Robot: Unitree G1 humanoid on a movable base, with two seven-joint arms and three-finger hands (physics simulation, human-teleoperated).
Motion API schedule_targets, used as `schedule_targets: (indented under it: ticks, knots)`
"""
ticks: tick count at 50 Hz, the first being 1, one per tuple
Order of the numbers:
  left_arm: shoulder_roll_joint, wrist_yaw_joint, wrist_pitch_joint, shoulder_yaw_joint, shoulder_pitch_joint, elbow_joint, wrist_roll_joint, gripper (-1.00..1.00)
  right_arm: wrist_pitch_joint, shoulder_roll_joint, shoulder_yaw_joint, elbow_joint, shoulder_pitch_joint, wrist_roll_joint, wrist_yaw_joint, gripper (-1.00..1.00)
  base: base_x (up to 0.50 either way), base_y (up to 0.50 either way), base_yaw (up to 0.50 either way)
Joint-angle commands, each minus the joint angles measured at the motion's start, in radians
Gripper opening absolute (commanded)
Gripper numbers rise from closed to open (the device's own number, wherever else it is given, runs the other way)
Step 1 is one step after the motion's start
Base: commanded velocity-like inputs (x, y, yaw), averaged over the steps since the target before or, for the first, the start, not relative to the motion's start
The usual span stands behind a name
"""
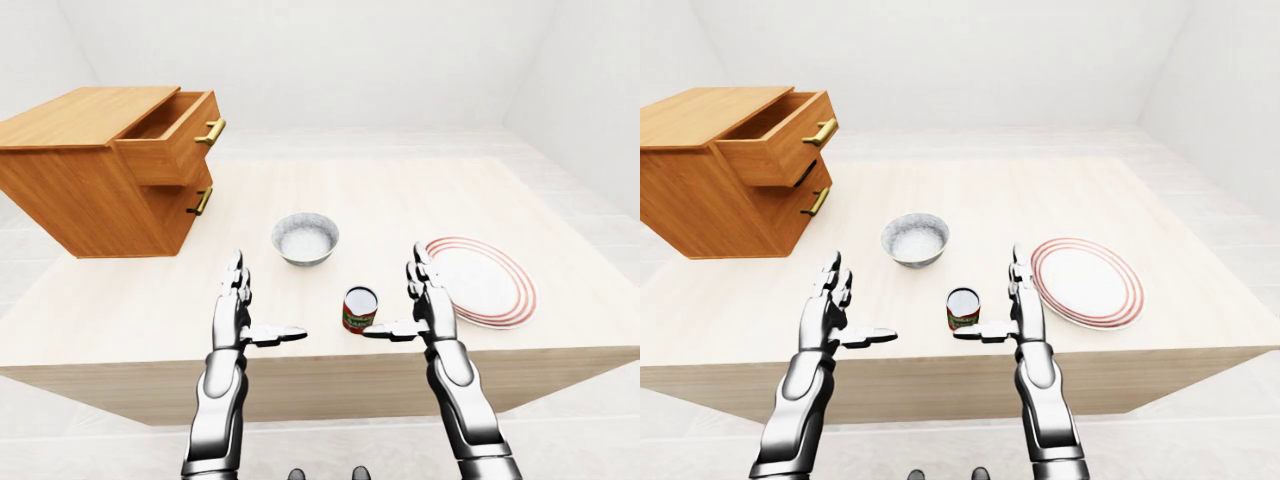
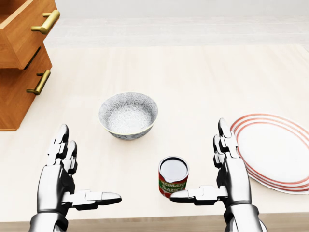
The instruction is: Put the bowl on the plate.
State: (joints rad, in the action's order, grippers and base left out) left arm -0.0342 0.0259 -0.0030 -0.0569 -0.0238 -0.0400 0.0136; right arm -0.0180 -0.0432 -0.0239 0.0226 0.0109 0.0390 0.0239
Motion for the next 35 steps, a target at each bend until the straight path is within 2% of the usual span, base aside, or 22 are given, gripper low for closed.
schedule_targets:
  ticks: [1,5,13,23,32,35]
  knots:
    - [0.016,0.064,0.039,0.002,-0.024,-0.057,-0.044,1.0,0.005,-0.034,-0.005,-0.002,0.003,0.025,0.014,1.0,0.0,0.0,0.0]
    - [0.031,0.055,0.062,0.015,-0.052,-0.13,-0.032,1.0,0.051,-0.01,0.02,0.066,0.018,0.008,-0.017,1.0,0.0,0.0,0.0]
    - [0.05,0.067,0.09,0.024,-0.127,-0.258,-0.024,1.0,0.103,0.009,0.05,0.166,0.049,-0.009,-0.053,1.0,0.0,0.0,0.0]
    - [0.053,0.092,0.09,0.015,-0.18,-0.429,-0.019,1.0,0.105,0.019,0.07,0.33,0.094,-0.007,-0.072,1.0,0.0,0.0,0.0]
    - [0.055,0.135,0.09,-0.052,-0.181,-0.549,0.027,1.0,0.105,0.022,0.104,0.348,0.088,0.014,-0.092,1.0,0.0,0.0,0.0]
    - [0.05,0.142,0.09,-0.056,-0.186,-0.556,0.021,1.0,0.105,0.023,0.114,0.357,0.078,0.025,-0.091,1.0,0.0,0.0,0.0]
